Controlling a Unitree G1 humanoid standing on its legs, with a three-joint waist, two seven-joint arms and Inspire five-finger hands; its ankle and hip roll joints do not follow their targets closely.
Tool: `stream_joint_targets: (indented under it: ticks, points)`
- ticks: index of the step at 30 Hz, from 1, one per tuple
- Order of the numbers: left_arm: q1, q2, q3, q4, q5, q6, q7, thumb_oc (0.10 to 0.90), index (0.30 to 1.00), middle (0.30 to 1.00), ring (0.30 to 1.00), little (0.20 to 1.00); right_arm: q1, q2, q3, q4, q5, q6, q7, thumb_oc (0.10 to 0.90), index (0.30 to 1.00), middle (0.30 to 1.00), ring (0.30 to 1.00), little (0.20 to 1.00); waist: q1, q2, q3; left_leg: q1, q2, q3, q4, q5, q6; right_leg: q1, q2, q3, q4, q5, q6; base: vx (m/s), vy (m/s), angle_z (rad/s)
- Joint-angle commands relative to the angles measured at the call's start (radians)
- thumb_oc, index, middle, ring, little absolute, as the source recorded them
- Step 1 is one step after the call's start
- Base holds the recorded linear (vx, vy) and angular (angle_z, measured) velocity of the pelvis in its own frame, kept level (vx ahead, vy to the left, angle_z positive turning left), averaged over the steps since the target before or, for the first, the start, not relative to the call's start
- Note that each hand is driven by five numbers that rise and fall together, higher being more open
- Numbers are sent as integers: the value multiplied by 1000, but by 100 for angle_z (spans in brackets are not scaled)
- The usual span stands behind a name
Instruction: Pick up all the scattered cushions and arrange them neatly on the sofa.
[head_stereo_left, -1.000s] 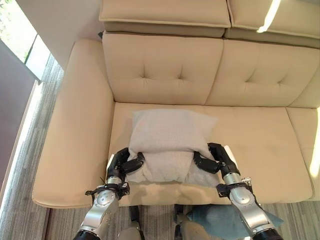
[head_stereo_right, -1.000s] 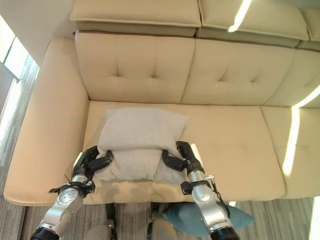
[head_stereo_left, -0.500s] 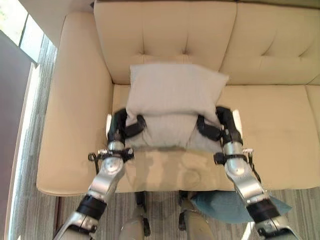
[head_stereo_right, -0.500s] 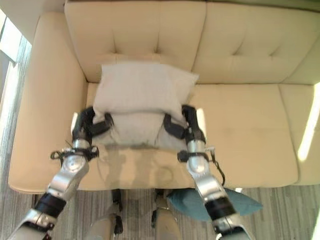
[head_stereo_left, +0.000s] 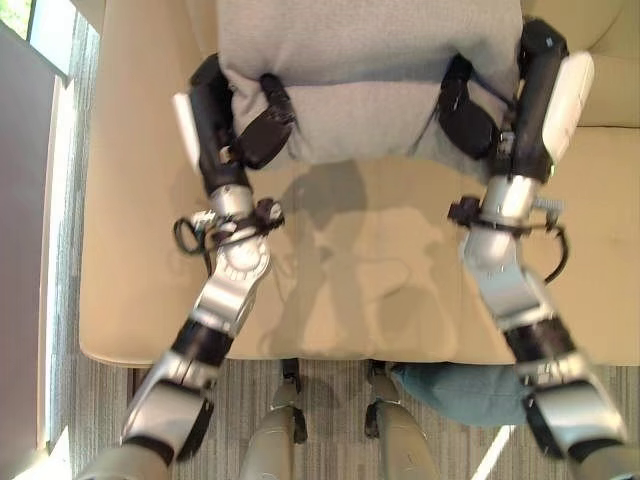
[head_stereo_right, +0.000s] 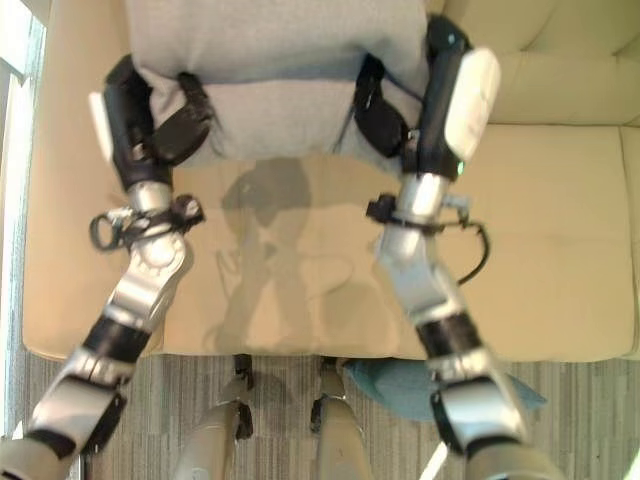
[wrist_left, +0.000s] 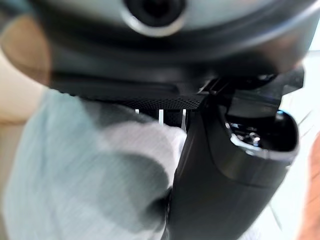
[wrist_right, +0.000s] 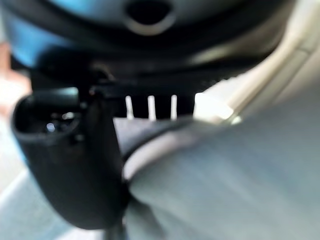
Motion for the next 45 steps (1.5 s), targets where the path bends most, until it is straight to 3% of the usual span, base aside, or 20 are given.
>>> stream_joint_targets:
  ticks: [1, 3, 4, 5, 7, 11, 12, 13, 14, 15, 16, 27, 33, 34, 42, 45]
  points:
    - [-230, 45, -109, 16, 9, -75, -24, 400, 300, 300, 300, 300, -227, 35, 45, 32, 112, -25, -82, 400, 300, 300, 300, 300, 12, -58, -52, -62, -56, -51, 144, -139, 11, -58, -20, 36, 178, -164, 50, -85, -24, 2]
    - [-382, 43, -153, 201, -80, -46, -59, 400, 300, 300, 300, 300, -353, 83, 122, 232, 262, -3, -22, 400, 300, 300, 300, 300, 16, -59, -40, -94, -53, -71, 161, -160, 5, -88, -14, 46, 191, -178, 57, -37, -10, -1]
    - [-394, 44, -153, 211, -85, -51, -62, 400, 300, 300, 300, 300, -368, 82, 127, 245, 269, -8, -21, 400, 300, 300, 300, 300, 14, -61, -27, -109, -56, -60, 167, -134, 10, -100, -19, 38, 192, -155, 51, 48, -19, -2]
    - [-435, 42, -183, 271, -114, -39, -89, 400, 300, 300, 300, 300, -406, 102, 161, 296, 300, 3, 11, 400, 300, 300, 300, 300, 15, -58, -26, -112, -53, -70, 174, -161, 5, -108, -11, 46, 203, -176, 58, -45, -15, -1]
    - [-530, 56, -208, 364, -189, -31, -129, 400, 300, 300, 300, 300, -475, 159, 233, 384, 395, 13, 93, 400, 300, 300, 300, 300, 13, -60, -6, -149, -54, -73, 197, -161, 4, -140, -9, 47, 212, -169, 56, -28, -6, -3]
    - [-488, 80, -186, 320, -184, -22, -149, 400, 300, 300, 300, 300, -442, 175, 275, 332, 365, 36, 154, 400, 300, 300, 300, 300, 10, -56, 9, -169, -57, -75, 199, -155, 3, -163, -9, 48, 211, -165, 55, -13, -3, -10]
    - [-471, 84, -181, 307, -182, -25, -152, 452, 378, 378, 378, 378, -432, 180, 280, 316, 360, 34, 163, 400, 300, 300, 300, 300, 10, -55, 9, -170, -59, -74, 196, -155, 3, -164, -9, 49, 209, -164, 55, 3, 9, -4]
    - [-468, 85, -180, 305, -181, -24, -152, 541, 512, 512, 512, 512, -430, 181, 280, 314, 359, 35, 164, 400, 300, 300, 300, 300, 9, -55, 7, -170, -59, -74, 196, -154, 3, -164, -9, 49, 208, -164, 55, 0, 0, 0]
    - [-431, 67, -175, 301, -207, -30, -163, 800, 900, 900, 900, 900, -404, 184, 282, 318, 380, 28, 187, 500, 451, 451, 451, 451, 8, -52, 11, -174, -61, -71, 191, -150, 2, -169, -11, 49, 205, -160, 54, 0, 0, 0]
    - [-430, 67, -175, 301, -208, -31, -163, 800, 900, 900, 900, 900, -404, 184, 283, 319, 381, 27, 187, 759, 839, 839, 839, 839, 8, -52, 9, -175, -61, -71, 190, -149, 2, -170, -11, 49, 205, -160, 54, -12, 14, 4]
    - [-409, 57, -166, 292, -230, -37, -171, 800, 900, 900, 900, 900, -393, 188, 284, 318, 390, 25, 195, 800, 900, 900, 900, 900, 8, -52, 14, -175, -63, -71, 188, -148, 2, -170, -10, 51, 203, -158, 54, -12, 2, 5]
    - [-165, -31, -150, 167, -228, -36, -229, 800, 900, 900, 900, 900, -303, 102, 199, 338, 378, 34, 187, 800, 900, 900, 900, 900, 10, -51, 36, -150, -74, -71, 158, -141, 2, -152, -11, 51, 177, -143, 56, -5, 3, 2]
    - [-120, -19, -145, 144, -242, -33, -249, 800, 900, 900, 900, 900, -243, 57, 157, 304, 374, 38, 195, 800, 900, 900, 900, 900, 8, -61, 36, -128, -76, -69, 149, -142, 2, -128, -10, 48, 166, -139, 58, -15, -1, 0]
    - [-102, -8, -135, 135, -266, -38, -258, 800, 900, 900, 900, 900, -213, 38, 140, 287, 372, 37, 200, 800, 900, 900, 900, 900, 3, -66, 41, -136, -82, -59, 149, -112, 7, -132, -19, 42, 162, -112, 52, -88, -4, 0]
    - [-16, 10, -88, 50, -424, -73, -299, 800, 900, 900, 900, 900, -120, -57, 77, 234, 332, 47, 195, 800, 900, 900, 900, 900, -1, -61, 35, -123, -86, -57, 137, -107, 8, -116, -23, 41, 152, -107, 55, -12, 4, 2]
    - [-31, 16, -108, 26, -379, -68, -306, 800, 900, 900, 900, 900, -120, -96, 62, 238, 331, 37, 185, 800, 900, 900, 900, 900, -3, -61, 34, -130, -88, -58, 137, -105, 8, -121, -26, 42, 155, -108, 55, -8, 1, 2]
